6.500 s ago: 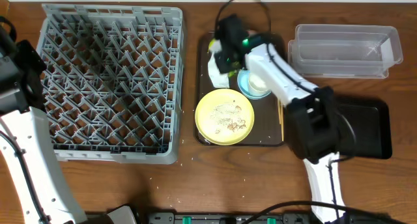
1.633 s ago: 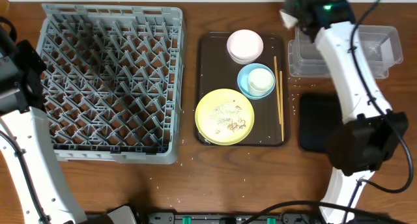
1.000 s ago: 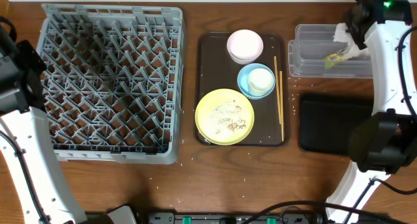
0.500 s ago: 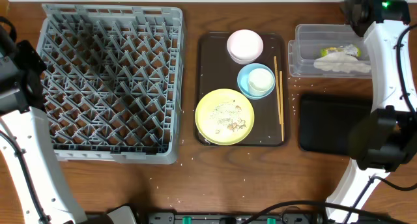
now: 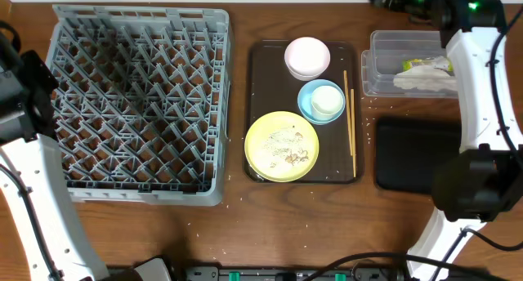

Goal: Sort waste into correct bins and load items into the dishwasher
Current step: 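Carry the tissue to the clear bin, drop it, and retract right arm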

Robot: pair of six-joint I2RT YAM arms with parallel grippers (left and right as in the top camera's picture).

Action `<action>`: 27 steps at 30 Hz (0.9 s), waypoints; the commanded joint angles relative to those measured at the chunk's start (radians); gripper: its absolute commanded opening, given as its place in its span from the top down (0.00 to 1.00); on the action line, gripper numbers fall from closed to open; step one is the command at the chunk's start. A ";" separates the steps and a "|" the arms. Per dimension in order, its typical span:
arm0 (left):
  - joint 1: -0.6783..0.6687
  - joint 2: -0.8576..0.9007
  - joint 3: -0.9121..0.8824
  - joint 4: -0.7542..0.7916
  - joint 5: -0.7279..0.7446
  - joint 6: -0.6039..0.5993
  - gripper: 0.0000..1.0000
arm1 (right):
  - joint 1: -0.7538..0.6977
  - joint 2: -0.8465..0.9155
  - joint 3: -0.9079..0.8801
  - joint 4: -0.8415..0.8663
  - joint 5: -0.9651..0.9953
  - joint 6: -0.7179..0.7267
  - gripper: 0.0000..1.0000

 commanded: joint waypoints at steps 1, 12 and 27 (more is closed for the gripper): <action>0.003 0.006 0.020 -0.003 -0.002 -0.008 0.06 | -0.020 -0.035 0.002 0.015 0.014 0.010 0.06; 0.003 0.006 0.020 -0.003 -0.002 -0.008 0.06 | -0.171 -0.097 0.002 0.029 0.013 0.160 0.01; 0.003 0.006 0.020 -0.003 -0.002 -0.008 0.06 | -0.098 -0.096 0.002 -0.023 -0.068 0.151 0.02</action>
